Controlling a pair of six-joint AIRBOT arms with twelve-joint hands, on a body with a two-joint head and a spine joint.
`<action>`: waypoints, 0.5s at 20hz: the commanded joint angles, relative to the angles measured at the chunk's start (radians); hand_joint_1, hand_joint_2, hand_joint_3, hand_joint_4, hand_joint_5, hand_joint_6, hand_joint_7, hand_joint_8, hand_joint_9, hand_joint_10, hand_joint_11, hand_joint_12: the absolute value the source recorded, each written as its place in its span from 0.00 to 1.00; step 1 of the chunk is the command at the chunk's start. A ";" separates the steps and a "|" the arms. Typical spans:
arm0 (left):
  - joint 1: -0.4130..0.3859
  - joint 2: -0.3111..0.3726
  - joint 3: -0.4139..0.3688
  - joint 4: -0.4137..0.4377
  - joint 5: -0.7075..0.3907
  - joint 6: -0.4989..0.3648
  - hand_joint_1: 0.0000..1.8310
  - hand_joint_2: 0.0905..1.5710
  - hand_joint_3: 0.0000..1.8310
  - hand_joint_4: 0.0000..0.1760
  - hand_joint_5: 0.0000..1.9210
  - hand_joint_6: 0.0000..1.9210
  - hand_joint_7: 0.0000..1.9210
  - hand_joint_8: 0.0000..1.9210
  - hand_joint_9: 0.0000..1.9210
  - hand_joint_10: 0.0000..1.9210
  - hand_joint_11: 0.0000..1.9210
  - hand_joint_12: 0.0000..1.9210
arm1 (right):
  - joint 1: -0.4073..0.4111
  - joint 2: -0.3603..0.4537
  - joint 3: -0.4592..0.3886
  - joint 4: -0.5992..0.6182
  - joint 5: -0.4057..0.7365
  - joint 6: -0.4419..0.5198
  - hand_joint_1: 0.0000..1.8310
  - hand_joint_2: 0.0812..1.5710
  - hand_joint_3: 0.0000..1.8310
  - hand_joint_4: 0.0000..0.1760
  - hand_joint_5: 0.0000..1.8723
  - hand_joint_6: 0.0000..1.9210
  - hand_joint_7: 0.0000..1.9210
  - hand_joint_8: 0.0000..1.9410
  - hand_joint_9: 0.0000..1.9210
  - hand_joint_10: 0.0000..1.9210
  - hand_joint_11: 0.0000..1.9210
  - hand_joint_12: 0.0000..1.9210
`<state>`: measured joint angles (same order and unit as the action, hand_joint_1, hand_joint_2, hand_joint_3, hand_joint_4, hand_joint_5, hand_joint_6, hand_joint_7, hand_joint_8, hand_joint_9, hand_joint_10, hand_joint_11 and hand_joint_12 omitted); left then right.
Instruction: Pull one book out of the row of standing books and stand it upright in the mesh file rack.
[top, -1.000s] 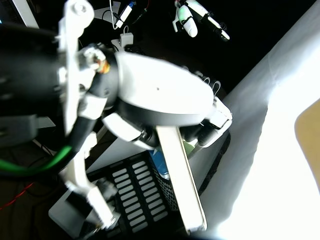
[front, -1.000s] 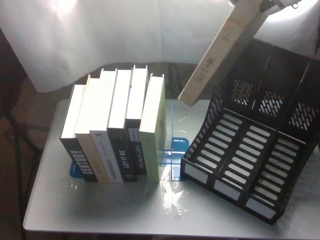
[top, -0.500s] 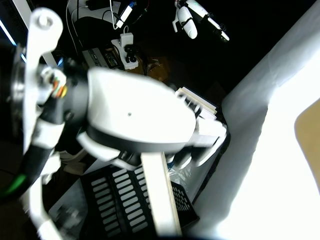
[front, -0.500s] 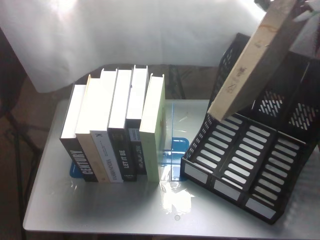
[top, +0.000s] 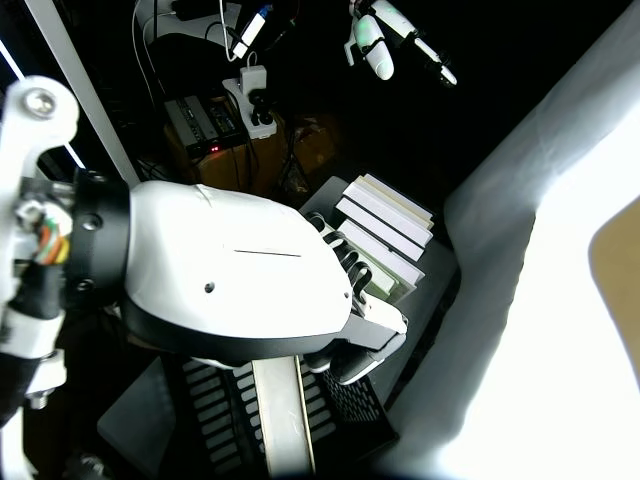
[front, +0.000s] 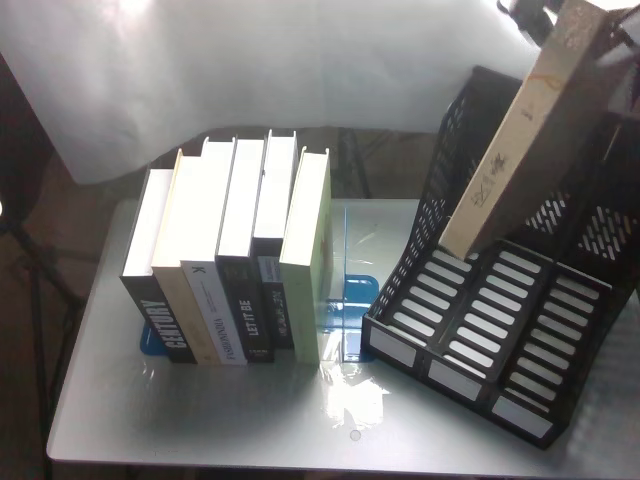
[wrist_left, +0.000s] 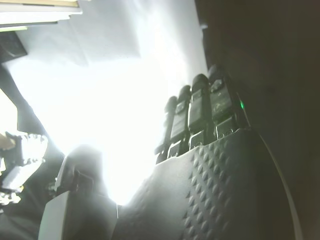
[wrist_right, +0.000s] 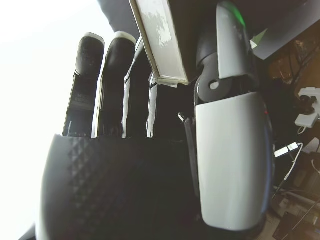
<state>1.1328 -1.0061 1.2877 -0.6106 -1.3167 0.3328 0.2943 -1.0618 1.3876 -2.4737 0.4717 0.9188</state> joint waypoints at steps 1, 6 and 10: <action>-0.008 0.015 0.004 -0.021 -0.120 -0.005 0.06 0.85 0.00 0.00 0.00 0.00 0.00 0.00 0.00 0.00 0.00 0.00 | 0.005 0.016 0.003 0.011 -0.088 -0.006 0.67 0.73 0.01 0.00 0.49 0.50 0.43 0.75 0.34 0.89 0.26 1.00; -0.012 0.015 0.002 -0.018 -0.114 -0.005 0.06 0.85 0.00 0.00 0.00 0.00 0.00 0.00 0.00 0.00 0.00 0.00 | -0.039 -0.003 0.022 0.011 -0.101 -0.005 0.67 0.73 0.00 0.00 0.49 0.51 0.45 0.71 0.34 0.88 0.21 1.00; -0.012 0.015 0.001 -0.014 -0.108 -0.005 0.05 0.84 0.00 0.00 0.00 0.00 0.00 0.00 0.00 0.00 0.00 0.00 | -0.082 -0.037 0.050 0.011 -0.117 -0.010 0.74 0.75 0.00 0.00 0.44 0.59 0.46 0.61 0.36 0.83 0.19 1.00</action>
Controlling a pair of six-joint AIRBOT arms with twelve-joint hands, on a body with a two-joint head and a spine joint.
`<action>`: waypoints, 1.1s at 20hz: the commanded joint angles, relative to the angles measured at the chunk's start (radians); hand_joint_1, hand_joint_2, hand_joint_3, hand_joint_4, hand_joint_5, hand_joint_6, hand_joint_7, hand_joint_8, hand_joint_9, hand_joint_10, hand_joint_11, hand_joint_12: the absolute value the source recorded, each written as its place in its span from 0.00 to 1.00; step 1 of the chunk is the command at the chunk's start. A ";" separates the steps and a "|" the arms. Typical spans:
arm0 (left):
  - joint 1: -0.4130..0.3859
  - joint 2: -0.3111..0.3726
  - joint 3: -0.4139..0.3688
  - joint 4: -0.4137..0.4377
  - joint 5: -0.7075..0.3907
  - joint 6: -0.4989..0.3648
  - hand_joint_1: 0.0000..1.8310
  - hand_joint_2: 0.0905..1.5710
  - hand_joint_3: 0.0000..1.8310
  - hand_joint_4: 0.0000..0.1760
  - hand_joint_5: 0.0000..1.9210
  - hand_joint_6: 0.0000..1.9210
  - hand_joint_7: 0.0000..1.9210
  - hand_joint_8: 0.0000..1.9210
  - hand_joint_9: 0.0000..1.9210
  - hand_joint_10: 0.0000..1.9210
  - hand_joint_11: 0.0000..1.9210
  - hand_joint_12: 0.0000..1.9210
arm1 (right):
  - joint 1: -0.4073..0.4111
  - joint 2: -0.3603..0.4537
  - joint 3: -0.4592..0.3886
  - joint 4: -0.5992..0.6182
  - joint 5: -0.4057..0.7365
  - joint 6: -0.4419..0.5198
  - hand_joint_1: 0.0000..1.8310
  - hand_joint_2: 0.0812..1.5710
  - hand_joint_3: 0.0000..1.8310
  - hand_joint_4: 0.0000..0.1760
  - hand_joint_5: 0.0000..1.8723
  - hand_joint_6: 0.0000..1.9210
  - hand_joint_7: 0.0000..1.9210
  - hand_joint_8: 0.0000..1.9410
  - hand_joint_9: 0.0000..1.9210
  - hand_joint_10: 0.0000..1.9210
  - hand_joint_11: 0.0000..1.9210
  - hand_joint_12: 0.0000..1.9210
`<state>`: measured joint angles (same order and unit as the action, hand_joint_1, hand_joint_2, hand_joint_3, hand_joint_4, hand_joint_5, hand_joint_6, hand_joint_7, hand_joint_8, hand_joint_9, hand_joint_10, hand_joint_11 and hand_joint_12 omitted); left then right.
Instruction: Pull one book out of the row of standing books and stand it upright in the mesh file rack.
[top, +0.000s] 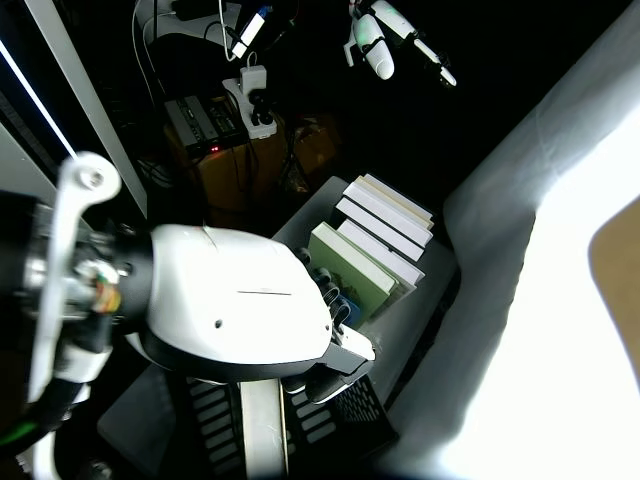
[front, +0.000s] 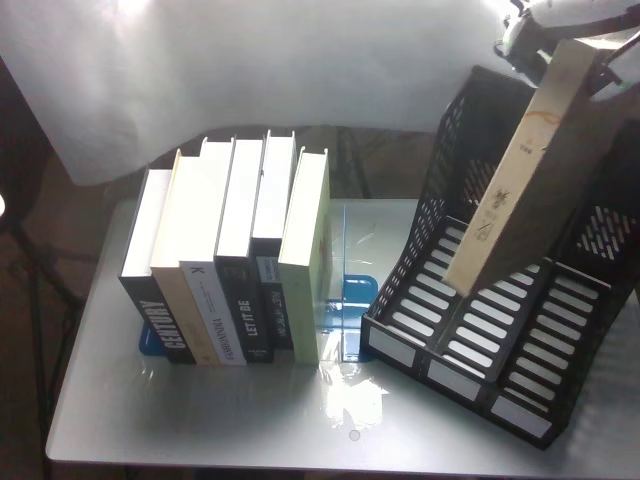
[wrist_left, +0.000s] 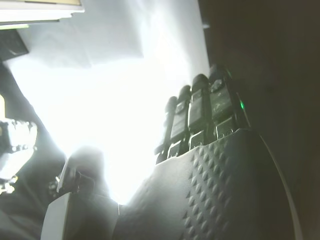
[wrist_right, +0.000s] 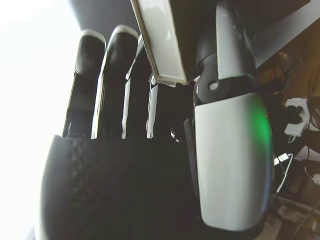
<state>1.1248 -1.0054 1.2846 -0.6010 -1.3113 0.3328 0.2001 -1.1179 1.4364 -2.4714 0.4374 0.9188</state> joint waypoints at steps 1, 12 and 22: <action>-0.004 0.014 0.004 -0.024 -0.113 -0.005 0.05 0.85 0.00 0.04 0.00 0.00 0.00 0.00 0.00 0.00 0.00 0.00 | 0.002 0.009 0.011 0.008 -0.088 -0.011 0.74 0.75 0.00 0.00 0.43 0.62 0.46 0.61 0.35 0.82 0.18 0.99; -0.004 0.007 0.008 -0.021 -0.107 -0.005 0.06 0.84 0.00 0.08 0.00 0.00 0.00 0.00 0.00 0.00 0.00 0.00 | -0.078 -0.078 0.095 -0.007 -0.129 -0.026 0.73 0.77 0.00 0.00 0.44 0.57 0.40 0.73 0.30 0.88 0.18 1.00; -0.004 0.002 0.012 -0.020 -0.110 -0.005 0.06 0.83 0.00 0.08 0.00 0.00 0.00 0.00 0.00 0.00 0.00 0.00 | -0.128 -0.169 0.183 -0.021 -0.171 -0.049 0.71 0.80 0.00 0.00 0.37 0.64 0.36 0.79 0.31 0.90 0.23 0.99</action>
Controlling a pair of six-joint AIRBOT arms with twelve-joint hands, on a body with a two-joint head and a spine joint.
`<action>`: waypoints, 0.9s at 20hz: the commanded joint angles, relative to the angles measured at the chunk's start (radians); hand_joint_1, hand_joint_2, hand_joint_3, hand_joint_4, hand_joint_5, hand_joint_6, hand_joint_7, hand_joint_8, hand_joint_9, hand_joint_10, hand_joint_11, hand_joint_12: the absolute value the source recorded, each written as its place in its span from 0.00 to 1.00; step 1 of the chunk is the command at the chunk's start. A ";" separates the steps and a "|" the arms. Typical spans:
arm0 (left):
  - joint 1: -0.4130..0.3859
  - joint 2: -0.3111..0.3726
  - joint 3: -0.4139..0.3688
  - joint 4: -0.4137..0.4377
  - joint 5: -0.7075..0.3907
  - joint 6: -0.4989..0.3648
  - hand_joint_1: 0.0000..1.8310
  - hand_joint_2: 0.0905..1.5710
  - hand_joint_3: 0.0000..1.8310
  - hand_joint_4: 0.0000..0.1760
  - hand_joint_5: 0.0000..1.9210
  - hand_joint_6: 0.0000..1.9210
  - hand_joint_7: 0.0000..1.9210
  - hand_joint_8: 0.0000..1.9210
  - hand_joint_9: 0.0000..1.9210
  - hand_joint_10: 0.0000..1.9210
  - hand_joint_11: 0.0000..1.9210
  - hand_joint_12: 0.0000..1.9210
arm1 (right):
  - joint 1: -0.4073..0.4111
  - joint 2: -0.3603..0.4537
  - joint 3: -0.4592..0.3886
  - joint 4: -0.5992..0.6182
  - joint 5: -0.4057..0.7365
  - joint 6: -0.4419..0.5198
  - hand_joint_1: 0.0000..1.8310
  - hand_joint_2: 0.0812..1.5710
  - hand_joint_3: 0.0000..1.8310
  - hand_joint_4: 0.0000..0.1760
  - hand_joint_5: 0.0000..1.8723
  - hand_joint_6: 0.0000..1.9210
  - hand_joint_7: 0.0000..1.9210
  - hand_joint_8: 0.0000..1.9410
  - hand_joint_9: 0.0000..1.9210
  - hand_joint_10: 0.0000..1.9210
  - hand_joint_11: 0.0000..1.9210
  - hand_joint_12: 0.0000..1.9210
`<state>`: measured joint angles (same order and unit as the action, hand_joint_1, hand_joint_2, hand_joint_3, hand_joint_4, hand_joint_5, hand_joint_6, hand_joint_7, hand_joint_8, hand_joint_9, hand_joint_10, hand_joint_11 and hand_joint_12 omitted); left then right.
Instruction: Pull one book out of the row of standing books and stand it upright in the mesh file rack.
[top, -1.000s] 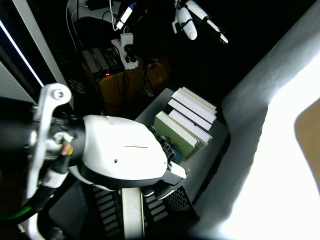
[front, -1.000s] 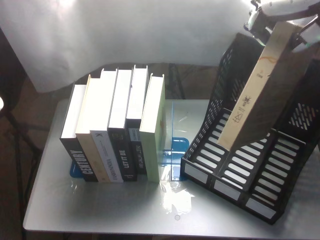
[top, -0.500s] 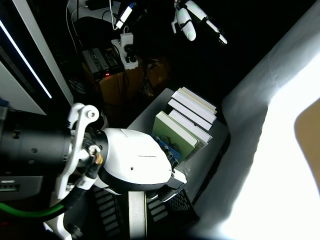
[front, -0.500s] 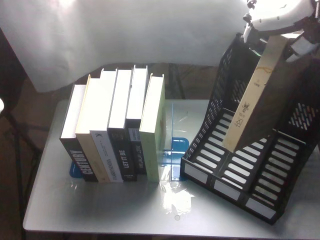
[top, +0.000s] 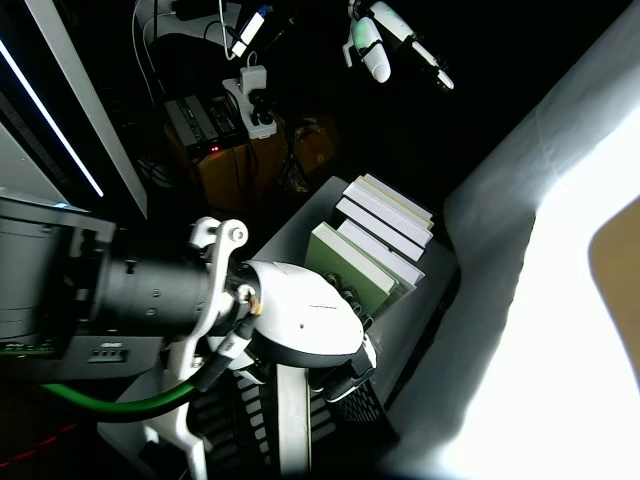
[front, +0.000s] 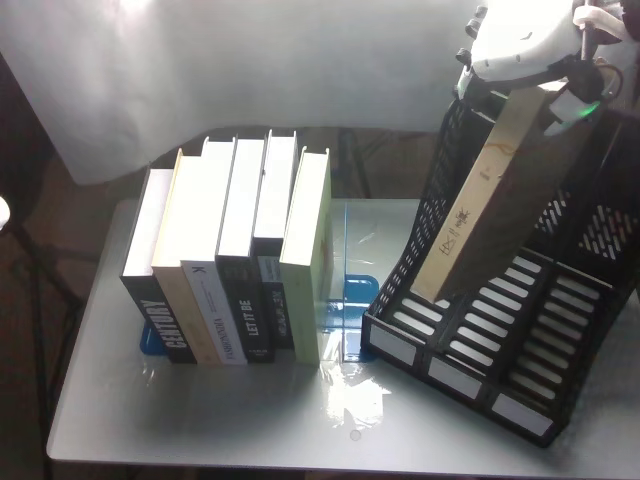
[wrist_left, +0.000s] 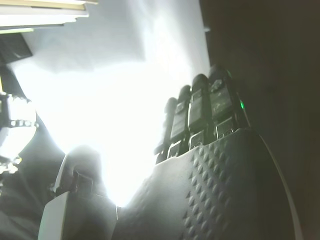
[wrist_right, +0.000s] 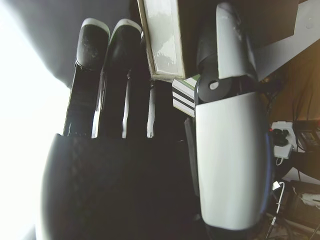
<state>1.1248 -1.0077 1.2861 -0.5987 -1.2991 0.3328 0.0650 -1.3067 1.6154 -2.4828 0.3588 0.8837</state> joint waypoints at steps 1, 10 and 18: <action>-0.004 0.003 0.011 -0.022 -0.122 -0.005 0.06 0.84 0.00 0.02 0.00 0.00 0.00 0.00 0.00 0.00 0.00 0.00 | 0.003 0.011 0.016 -0.010 -0.097 -0.014 0.63 0.82 0.00 0.00 0.37 0.70 0.33 0.84 0.28 0.84 0.20 1.00; -0.004 -0.006 0.019 -0.019 -0.121 -0.005 0.09 0.84 0.00 0.00 0.00 0.00 0.00 0.00 0.00 0.00 0.00 0.00 | -0.030 -0.040 0.101 -0.041 -0.114 0.009 0.56 0.88 0.00 0.00 0.28 0.83 0.27 0.93 0.22 0.89 0.19 1.00; -0.004 -0.008 0.019 -0.020 -0.124 -0.005 0.08 0.83 0.00 0.00 0.00 0.00 0.00 0.00 0.00 0.00 0.00 0.00 | -0.071 -0.045 0.099 -0.042 -0.112 0.021 0.56 0.88 0.00 0.00 0.28 0.83 0.27 0.93 0.22 0.89 0.19 1.00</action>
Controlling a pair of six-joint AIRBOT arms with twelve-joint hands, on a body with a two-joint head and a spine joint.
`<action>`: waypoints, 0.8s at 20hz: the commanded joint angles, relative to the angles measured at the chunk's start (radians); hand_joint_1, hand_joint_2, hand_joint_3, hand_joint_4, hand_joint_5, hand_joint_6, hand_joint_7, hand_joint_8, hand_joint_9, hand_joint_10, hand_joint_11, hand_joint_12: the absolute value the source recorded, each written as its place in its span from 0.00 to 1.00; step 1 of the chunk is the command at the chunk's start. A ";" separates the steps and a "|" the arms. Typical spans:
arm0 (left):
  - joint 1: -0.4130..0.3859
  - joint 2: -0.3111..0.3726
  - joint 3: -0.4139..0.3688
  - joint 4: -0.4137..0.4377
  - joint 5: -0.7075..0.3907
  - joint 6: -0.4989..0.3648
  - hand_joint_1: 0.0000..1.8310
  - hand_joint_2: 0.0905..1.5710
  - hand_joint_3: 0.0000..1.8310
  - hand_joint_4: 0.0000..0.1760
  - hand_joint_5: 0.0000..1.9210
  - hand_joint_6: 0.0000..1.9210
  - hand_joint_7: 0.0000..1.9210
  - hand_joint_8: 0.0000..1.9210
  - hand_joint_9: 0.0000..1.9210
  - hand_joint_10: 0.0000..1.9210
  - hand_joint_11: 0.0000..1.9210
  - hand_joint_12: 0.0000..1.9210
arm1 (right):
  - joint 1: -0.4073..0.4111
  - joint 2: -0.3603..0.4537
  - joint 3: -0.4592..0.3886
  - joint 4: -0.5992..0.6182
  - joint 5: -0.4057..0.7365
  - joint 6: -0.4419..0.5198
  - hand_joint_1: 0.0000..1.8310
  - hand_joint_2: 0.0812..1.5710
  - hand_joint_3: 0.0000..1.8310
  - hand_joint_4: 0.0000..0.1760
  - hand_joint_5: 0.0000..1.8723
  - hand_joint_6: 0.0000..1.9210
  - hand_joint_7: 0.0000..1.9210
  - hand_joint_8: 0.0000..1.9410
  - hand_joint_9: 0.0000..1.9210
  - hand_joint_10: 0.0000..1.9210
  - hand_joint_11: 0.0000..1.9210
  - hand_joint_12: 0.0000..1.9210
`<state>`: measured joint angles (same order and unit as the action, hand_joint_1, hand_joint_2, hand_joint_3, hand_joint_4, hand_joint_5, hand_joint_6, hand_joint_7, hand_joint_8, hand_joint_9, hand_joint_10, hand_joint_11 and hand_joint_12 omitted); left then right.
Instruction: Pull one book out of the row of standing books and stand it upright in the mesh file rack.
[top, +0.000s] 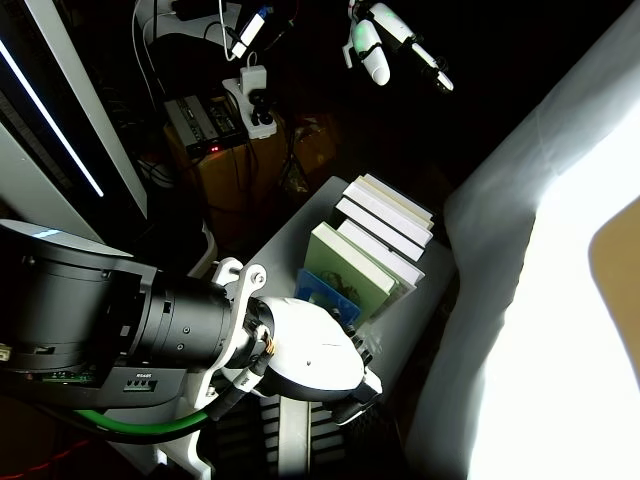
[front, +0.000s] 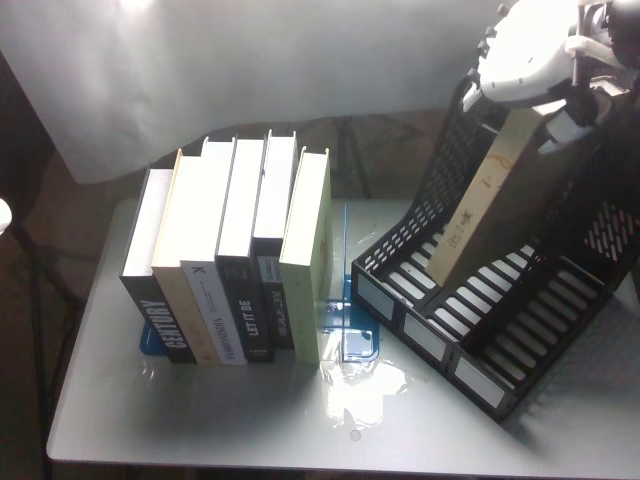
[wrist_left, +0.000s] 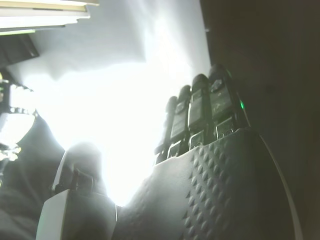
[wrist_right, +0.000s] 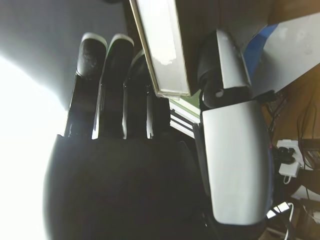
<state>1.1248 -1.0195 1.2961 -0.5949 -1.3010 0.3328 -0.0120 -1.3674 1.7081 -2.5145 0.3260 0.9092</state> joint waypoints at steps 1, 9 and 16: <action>-0.004 0.003 0.009 -0.025 -0.122 -0.005 0.08 0.83 0.00 0.02 0.00 0.00 0.00 0.00 0.00 0.00 0.00 0.00 | 0.001 0.012 0.006 -0.010 -0.079 -0.004 0.56 0.88 0.00 0.00 0.28 0.83 0.27 0.93 0.22 0.89 0.19 1.00; -0.004 0.000 0.010 -0.025 -0.123 -0.005 0.06 0.84 0.00 0.00 0.00 0.00 0.00 0.00 0.00 0.00 0.00 0.00 | -0.030 -0.028 0.037 -0.008 -0.082 -0.004 0.56 0.88 0.00 0.00 0.28 0.83 0.27 0.93 0.22 0.89 0.19 1.00; -0.004 -0.001 0.011 -0.025 -0.122 -0.005 0.07 0.84 0.00 0.00 0.00 0.00 0.00 0.00 0.00 0.00 0.00 0.00 | -0.060 -0.048 0.044 -0.042 -0.085 -0.004 0.56 0.88 0.00 0.00 0.28 0.83 0.27 0.93 0.22 0.89 0.19 1.00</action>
<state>1.1248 -1.0252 1.2984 -0.5949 -1.3006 0.3328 -0.0742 -1.4284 1.7454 -2.5477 0.3202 0.9131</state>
